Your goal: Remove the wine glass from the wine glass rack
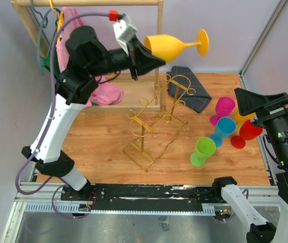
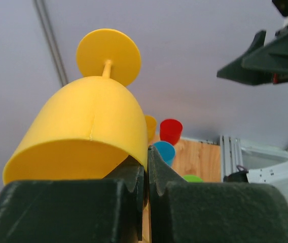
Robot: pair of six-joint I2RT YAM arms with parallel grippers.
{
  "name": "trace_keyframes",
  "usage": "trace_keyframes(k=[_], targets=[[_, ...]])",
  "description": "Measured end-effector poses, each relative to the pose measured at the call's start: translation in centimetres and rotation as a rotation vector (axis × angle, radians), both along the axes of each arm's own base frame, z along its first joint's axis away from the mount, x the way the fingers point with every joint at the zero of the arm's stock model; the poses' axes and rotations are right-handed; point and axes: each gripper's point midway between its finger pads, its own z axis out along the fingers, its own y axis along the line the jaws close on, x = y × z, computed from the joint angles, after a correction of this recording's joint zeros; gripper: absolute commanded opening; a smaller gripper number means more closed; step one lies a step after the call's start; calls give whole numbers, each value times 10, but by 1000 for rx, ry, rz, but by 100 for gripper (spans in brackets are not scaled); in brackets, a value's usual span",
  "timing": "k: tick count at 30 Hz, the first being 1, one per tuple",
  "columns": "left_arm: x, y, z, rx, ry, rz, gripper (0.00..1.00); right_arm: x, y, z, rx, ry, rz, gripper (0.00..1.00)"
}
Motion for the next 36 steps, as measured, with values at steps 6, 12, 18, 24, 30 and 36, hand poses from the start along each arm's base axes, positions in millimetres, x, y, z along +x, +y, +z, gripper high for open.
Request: trace_keyframes(k=[6,12,18,24,30,36], targets=[[-55,-53,-47,174,-57,-81,0,-16,-48,-11,-68,56,-251,99],[-124,-89,-115,388,-115,-206,0,-29,-79,-29,-144,127,-402,99],[-161,-96,-148,525,-212,-253,0,-42,-92,-45,-175,165,-462,99],[-165,-91,-158,590,-251,-244,0,-51,-98,-51,-182,176,-490,99],[-199,-92,-213,756,-283,-345,0,-51,-100,-56,-192,195,-500,98],[-208,-89,-279,958,-252,-414,0,-52,-101,-58,-193,199,-505,99]])
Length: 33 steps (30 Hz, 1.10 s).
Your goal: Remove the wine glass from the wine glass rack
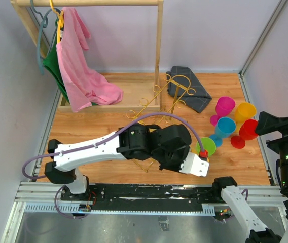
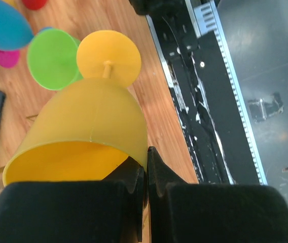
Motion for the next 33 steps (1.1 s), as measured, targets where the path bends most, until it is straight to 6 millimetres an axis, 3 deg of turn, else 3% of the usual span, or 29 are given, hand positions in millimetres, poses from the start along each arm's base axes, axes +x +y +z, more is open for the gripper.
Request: trace_keyframes(k=[18,29,33], targets=[[6,4,-105,350,-25,-48,0,-17,-13,-4,9,-20,-50,99],[50,1,-137,451,-19,-35,0,-25,-16,-8,24,-20,-24,99],[54,-5,-140,473,-19,-60,0,-26,-16,-5,32,-31,-26,99]])
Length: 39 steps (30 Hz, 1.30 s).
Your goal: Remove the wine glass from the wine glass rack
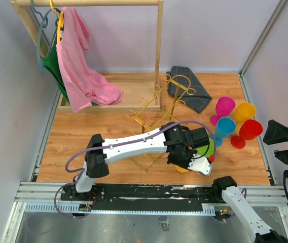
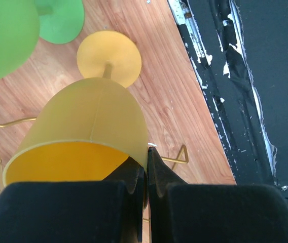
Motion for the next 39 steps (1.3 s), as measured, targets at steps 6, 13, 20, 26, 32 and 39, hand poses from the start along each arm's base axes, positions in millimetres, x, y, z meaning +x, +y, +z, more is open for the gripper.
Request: trace_keyframes(k=[6,13,20,26,32,39], targets=[[-2,2,-6,40,12,-37,0,0,-1,1,4,-3,0,99],[-1,8,-14,87,8,-60,0,0,-3,0,5,-3,1,99],[6,9,-17,101,-8,-66,0,0,-4,0,7,-1,2,99],[19,3,-19,94,-16,-52,3,0,-4,0,8,-1,4,99],[24,4,-20,97,-24,-57,38,0,-4,0,10,-1,5,99],[25,4,-19,97,-29,-64,56,1,-3,0,10,-1,5,98]])
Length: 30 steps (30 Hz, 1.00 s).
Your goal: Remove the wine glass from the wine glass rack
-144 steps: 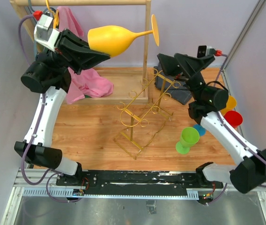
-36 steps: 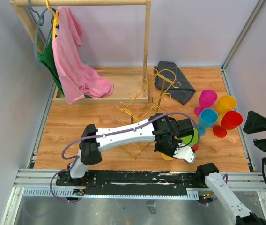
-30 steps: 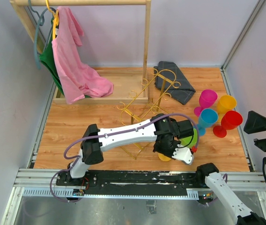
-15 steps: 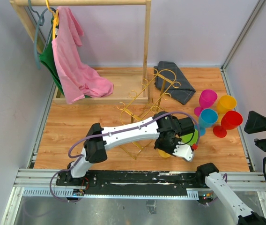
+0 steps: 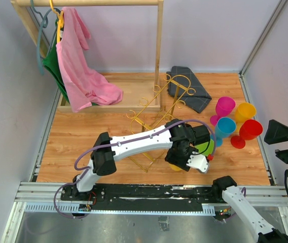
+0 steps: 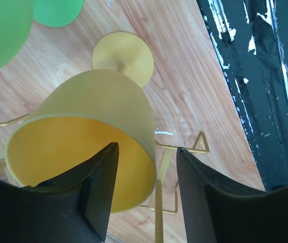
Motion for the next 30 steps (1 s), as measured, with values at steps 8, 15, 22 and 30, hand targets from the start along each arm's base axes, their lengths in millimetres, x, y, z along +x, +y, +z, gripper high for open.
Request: trace_keyframes(k=[8,15,22,30], targets=[[7,-16,29,-90,-42,0,59,1,0,-1,-2,5,0,99],[13,-39,80,-247,-106,-16,61,8,3,-4,-6,17,6,99],[19,-60,193,-604,-242,-33,63,24,8,-3,-21,37,8,99],[144,39,370,-1101,-561,341,69,76,22,-5,-130,135,13,98]])
